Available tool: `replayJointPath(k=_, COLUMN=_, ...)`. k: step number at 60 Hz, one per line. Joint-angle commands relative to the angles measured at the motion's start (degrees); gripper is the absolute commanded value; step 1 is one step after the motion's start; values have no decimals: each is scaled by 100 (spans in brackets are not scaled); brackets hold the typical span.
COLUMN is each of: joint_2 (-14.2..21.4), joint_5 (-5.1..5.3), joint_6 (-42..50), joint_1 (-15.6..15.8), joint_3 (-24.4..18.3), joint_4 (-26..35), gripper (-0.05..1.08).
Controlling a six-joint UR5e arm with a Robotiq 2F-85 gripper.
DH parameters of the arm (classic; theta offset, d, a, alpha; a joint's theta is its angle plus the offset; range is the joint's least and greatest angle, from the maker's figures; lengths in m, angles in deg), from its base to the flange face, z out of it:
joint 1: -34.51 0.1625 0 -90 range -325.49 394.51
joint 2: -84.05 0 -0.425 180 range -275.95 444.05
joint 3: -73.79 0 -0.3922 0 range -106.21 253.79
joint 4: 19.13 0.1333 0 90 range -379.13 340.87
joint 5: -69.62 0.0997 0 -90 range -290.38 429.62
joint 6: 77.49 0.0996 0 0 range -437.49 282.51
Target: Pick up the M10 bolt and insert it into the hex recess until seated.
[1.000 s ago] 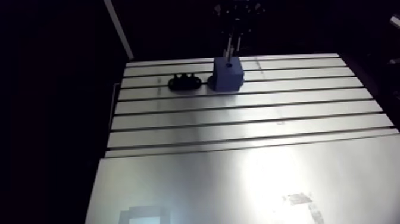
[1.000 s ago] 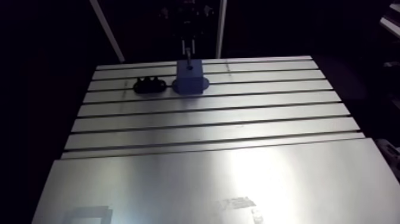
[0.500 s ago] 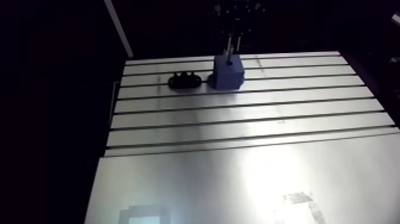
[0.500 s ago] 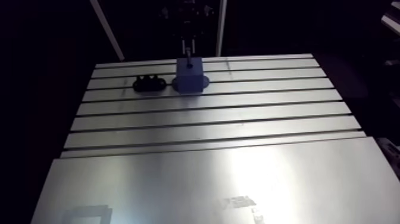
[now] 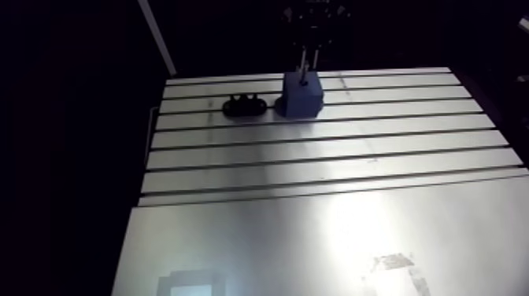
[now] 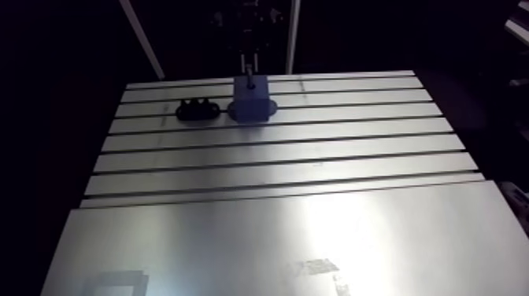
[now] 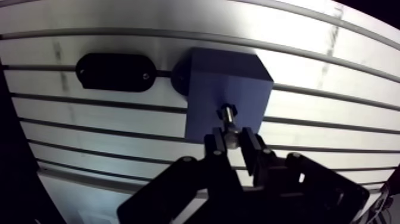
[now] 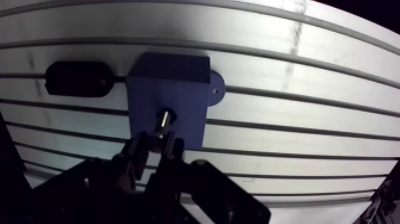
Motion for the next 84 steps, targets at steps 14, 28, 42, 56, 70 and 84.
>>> replayJointPath(k=14, joint_2=-13, joint_5=6, joint_6=-18, joint_1=-6, joint_3=12, joint_4=-9, gripper=75)
replayJointPath(k=28, joint_2=-48, joint_5=6, joint_6=-18, joint_1=-6, joint_3=12, joint_4=-9, gripper=75)
replayJointPath(k=42, joint_2=-82, joint_5=6, joint_6=-27, joint_1=-15, joint_3=12, joint_4=-9, gripper=75)
replayJointPath(k=56, joint_2=-82, joint_5=6, joint_6=-26, joint_1=-15, joint_3=29, joint_4=-9, gripper=75)
replayJointPath(k=70, joint_2=-83, joint_5=6, joint_6=-27, joint_1=-15, joint_3=47, joint_4=-25, gripper=75)
replayJointPath(k=84, joint_2=-83, joint_5=6, joint_6=-27, joint_1=-15, joint_3=117, joint_4=-132, gripper=75)
